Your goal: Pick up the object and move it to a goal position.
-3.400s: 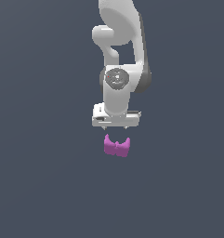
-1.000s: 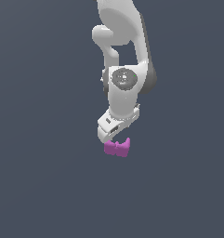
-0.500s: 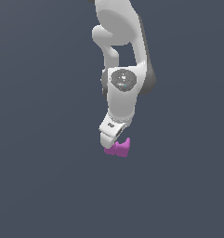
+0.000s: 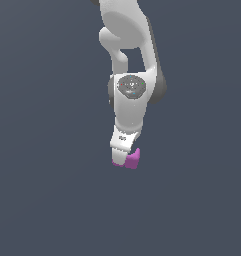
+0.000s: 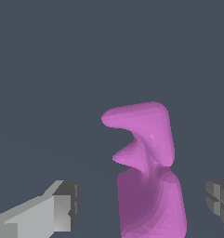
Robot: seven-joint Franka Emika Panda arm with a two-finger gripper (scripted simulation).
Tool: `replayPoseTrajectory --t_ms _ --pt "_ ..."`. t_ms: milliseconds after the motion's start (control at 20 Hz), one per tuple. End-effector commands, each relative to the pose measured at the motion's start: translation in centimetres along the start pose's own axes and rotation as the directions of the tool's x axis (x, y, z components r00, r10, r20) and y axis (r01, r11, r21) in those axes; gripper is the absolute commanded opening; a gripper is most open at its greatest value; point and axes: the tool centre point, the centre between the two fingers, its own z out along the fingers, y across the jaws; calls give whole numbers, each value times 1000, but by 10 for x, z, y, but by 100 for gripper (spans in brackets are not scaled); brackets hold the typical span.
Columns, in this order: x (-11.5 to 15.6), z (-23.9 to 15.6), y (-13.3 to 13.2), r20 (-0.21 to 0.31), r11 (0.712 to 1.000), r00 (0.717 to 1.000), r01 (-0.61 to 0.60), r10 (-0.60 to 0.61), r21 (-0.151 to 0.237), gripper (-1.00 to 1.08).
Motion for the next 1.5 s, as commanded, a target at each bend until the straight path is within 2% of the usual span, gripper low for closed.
replayPoseTrajectory --t_ms 0,400,800,1450 --pt "0 0 2 -1 999 999 53 -53 -4 100" --pt "0 -1 7 -2 988 989 151 -151 -12 100" --pt "0 0 8 -2 986 987 163 -163 -13 100" --pt "0 48 7 -2 986 986 168 -168 -13 100"
